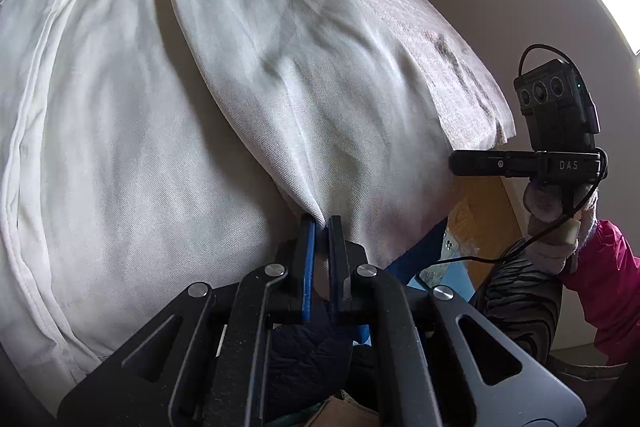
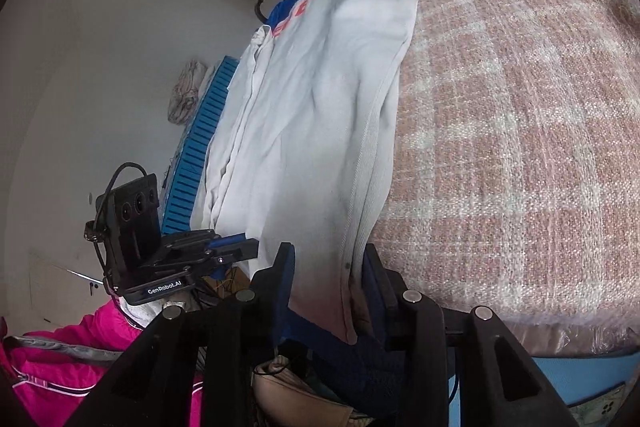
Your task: Fold large clothes
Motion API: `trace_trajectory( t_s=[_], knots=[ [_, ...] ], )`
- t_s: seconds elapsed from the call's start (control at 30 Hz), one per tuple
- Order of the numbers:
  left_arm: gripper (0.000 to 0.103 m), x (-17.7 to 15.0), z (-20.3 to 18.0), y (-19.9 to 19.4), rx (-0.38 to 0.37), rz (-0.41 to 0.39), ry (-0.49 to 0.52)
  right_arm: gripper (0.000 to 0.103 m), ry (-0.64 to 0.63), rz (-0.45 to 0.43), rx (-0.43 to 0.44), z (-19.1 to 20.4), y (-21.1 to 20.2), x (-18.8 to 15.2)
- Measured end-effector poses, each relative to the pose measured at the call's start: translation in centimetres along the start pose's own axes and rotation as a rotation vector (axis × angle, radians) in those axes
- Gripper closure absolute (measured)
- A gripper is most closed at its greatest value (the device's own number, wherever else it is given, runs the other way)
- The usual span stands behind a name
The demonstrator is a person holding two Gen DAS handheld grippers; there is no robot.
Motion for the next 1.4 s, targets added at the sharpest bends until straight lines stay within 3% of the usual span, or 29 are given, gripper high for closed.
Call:
trace_trajectory(
  t_s=[0.03,0.1,0.2,0.3,0.4,0.5,0.67,0.77,0.83,0.9,1.07,1.17,1.23,1.4],
  knots=[
    [0.101,0.0,0.0,0.1,0.001,-0.001,0.003,0.072,0.009,-0.005,-0.003,-0.2,0.0,-0.1],
    [0.101,0.1,-0.2,0.2,0.005,-0.002,0.011,0.088,0.019,-0.008,-0.026,-0.2,-0.1,0.0],
    [0.101,0.2,-0.4,0.0,0.018,-0.001,0.027,0.098,-0.017,-0.018,-0.087,0.7,-0.4,0.1],
    [0.101,0.2,-0.4,-1.8,0.015,-0.027,0.023,0.099,-0.051,-0.034,-0.143,1.9,-1.3,0.5],
    [0.099,0.7,-0.7,-4.6,0.015,-0.082,0.037,0.1,-0.047,-0.06,-0.136,3.2,-2.6,0.9],
    [0.099,3.0,-1.1,-6.3,0.066,-0.152,0.103,0.1,-0.029,-0.068,-0.126,4.2,-3.3,1.4],
    [0.099,5.4,-0.5,-3.3,0.025,-0.162,0.072,0.1,0.049,-0.069,-0.097,4.3,-3.2,1.4],
    [0.099,3.8,0.1,1.0,-0.045,-0.067,0.019,0.1,0.095,-0.078,-0.083,4.0,-3.4,1.6],
    [0.099,3.1,0.1,1.8,-0.047,-0.078,0.01,0.1,0.1,-0.074,-0.096,4.4,-3.1,1.7],
    [0.099,2.8,-0.1,1.1,-0.078,-0.068,-0.01,0.1,0.083,-0.074,-0.125,5.2,-2.9,1.9],
    [0.099,1.3,-0.9,-3.1,-0.159,-0.166,-0.051,0.1,0.041,-0.075,-0.135,8.2,-3.0,3.0],
    [0.099,0.1,-1.2,-1.5,-0.166,-0.112,-0.021,0.1,-0.006,-0.068,-0.145,10.5,-2.3,3.8],
    [0.099,-0.5,-0.4,-1.3,-0.175,-0.093,-0.067,0.101,-0.043,-0.051,-0.171,12.0,-1.4,4.1],
    [0.099,-0.5,2.1,-7.8,-0.164,-0.233,-0.123,0.101,-0.128,-0.014,-0.217,15.4,0.9,5.0]
  ],
)
Point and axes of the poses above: each gripper's, at about its wrist camera, not at the fingertips, and y roughly the way its jaws point, z to its left, x to its top, the point moved 9 cm from there along y, roughly the way its jaws point, and after that the axes turned 13 degrees about -x, right-handed, at the moved point
